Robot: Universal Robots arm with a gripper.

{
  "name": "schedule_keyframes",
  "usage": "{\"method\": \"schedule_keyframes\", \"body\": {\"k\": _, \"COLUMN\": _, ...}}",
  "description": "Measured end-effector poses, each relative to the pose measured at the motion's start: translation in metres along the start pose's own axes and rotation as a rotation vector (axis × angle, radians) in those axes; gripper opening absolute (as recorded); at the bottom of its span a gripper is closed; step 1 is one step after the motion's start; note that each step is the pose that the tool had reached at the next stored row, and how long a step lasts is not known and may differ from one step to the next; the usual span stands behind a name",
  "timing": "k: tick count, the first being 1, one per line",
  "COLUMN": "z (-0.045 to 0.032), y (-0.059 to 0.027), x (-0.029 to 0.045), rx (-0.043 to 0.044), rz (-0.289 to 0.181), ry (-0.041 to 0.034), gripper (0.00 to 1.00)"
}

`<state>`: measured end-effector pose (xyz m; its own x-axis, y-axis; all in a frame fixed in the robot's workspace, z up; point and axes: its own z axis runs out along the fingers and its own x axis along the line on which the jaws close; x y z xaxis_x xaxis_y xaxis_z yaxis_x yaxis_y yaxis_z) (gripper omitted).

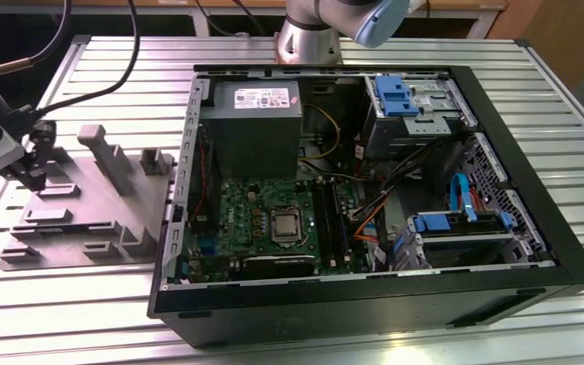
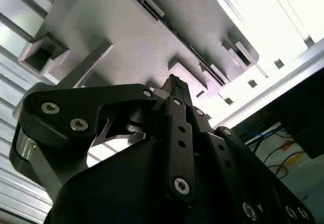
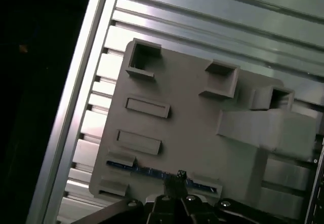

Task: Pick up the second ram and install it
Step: 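Pick up the second ram and move it above second insertion slot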

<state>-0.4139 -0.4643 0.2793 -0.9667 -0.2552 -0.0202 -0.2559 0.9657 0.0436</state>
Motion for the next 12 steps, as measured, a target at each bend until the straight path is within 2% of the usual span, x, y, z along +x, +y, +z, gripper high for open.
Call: {"method": "schedule_keyframes", "body": {"k": 12, "z": 0.0084, "y": -0.0004, "x": 0.0002, "rx": -0.0044, "rz": -0.218, "ry": 0.0095, "gripper": 0.1}}
